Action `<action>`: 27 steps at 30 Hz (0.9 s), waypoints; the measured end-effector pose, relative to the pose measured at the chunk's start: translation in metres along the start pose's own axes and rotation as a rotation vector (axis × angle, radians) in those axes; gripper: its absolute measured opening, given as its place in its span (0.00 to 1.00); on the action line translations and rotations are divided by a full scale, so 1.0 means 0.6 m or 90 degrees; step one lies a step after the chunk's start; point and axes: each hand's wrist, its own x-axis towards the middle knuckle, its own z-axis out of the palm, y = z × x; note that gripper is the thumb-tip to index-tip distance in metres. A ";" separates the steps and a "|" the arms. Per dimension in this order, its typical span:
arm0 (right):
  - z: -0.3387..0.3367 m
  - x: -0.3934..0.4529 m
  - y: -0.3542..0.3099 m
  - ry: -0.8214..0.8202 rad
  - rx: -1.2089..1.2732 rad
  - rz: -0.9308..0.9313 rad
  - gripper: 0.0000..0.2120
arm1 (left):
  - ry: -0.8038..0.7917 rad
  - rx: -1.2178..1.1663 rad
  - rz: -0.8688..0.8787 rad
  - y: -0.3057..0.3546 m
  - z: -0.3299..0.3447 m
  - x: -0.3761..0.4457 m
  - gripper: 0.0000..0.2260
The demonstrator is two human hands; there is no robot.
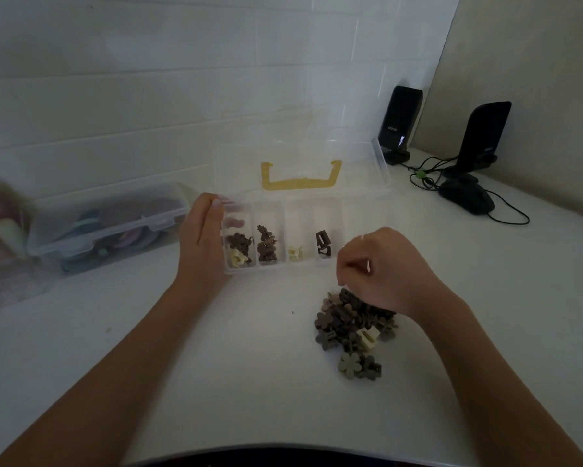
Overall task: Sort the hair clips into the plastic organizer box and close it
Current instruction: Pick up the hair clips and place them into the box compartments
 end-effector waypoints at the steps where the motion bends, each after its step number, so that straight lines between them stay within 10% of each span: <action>1: 0.000 0.000 -0.004 -0.028 -0.034 0.001 0.09 | 0.007 0.003 -0.001 0.000 -0.001 0.001 0.12; 27: 0.011 0.005 0.003 -0.267 0.125 0.009 0.04 | 0.020 0.023 -0.008 0.001 -0.002 0.002 0.11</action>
